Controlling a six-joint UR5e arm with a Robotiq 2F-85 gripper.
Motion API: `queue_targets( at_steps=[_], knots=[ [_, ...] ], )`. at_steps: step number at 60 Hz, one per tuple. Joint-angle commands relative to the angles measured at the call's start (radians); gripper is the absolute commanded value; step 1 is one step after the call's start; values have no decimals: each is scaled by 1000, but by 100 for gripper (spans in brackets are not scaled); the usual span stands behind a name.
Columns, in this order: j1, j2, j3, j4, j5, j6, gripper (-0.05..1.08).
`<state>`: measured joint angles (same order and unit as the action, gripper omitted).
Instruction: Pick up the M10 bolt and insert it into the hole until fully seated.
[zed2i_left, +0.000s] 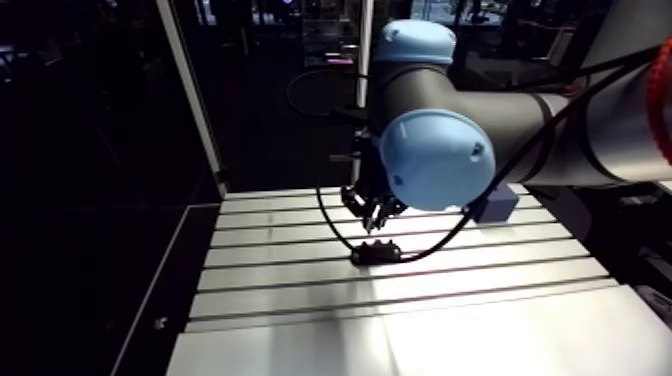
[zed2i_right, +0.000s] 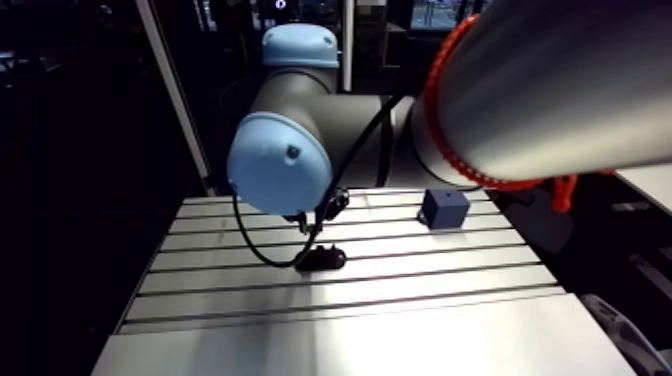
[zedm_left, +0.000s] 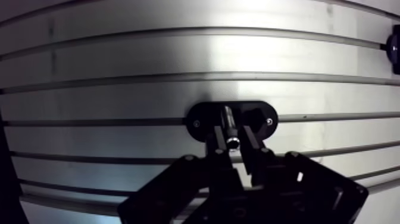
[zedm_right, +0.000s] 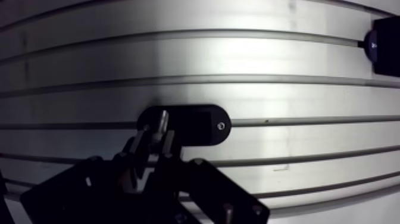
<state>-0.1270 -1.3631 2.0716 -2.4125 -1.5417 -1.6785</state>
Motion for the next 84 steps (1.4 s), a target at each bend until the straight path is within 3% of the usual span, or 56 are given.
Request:
queue_targets(
  at_steps=[1,10,17,31,49,76,84],
  knots=[
    [-3,-26,-30,34,-16,-8,102],
    [-8,-33,-58,51,-17,-34,107],
    [-18,-35,-111,137,-19,-34,107],
    [-115,-26,-262,333,-20,-36,107],
    [-189,7,-414,515,-21,-65,107],
    [-271,136,-613,694,-22,-76,107],
    [-296,176,-672,721,-40,-100,107]
  ],
)
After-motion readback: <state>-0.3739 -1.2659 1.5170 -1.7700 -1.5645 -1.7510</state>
